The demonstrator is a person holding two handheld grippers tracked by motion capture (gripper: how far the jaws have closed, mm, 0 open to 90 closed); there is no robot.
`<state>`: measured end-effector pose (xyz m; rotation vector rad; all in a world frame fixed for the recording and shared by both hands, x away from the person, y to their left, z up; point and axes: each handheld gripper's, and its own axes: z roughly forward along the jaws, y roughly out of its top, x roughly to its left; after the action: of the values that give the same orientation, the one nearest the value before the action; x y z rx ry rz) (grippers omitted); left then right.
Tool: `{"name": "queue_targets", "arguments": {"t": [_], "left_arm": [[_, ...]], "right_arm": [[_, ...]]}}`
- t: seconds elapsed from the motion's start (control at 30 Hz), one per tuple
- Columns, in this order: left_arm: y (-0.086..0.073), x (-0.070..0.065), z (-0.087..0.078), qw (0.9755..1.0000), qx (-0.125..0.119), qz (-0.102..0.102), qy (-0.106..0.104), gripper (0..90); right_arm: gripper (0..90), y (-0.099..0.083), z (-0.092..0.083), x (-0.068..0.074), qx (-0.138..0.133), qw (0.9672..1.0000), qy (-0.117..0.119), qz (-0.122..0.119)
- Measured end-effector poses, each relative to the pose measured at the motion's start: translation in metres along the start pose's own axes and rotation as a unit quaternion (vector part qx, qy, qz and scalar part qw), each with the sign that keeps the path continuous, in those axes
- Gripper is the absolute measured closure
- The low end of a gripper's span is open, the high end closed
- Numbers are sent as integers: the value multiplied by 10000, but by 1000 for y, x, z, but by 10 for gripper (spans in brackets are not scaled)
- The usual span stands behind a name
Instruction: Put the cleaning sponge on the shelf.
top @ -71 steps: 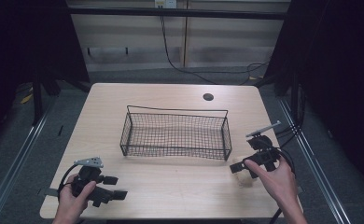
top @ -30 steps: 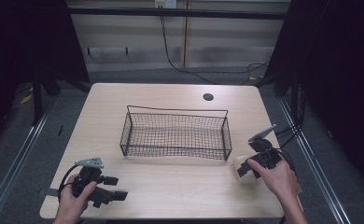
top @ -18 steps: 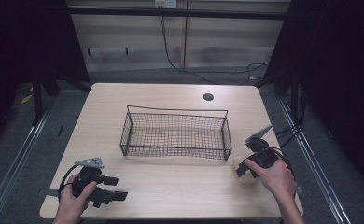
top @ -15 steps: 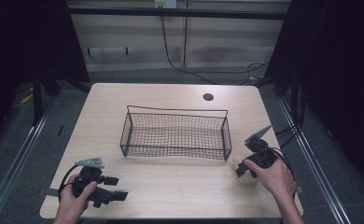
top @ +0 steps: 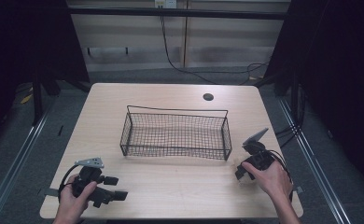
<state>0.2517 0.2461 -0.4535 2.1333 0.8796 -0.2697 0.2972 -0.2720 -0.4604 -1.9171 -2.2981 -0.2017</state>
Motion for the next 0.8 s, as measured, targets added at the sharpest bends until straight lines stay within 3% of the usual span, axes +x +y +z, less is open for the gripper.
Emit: {"name": "queue_targets", "arguments": {"t": [0.8], "left_arm": [[0,0,1,10000,22,-7,-8,183]], "right_arm": [[295,-3,-8,2,-7,9999,76,-78]]}}
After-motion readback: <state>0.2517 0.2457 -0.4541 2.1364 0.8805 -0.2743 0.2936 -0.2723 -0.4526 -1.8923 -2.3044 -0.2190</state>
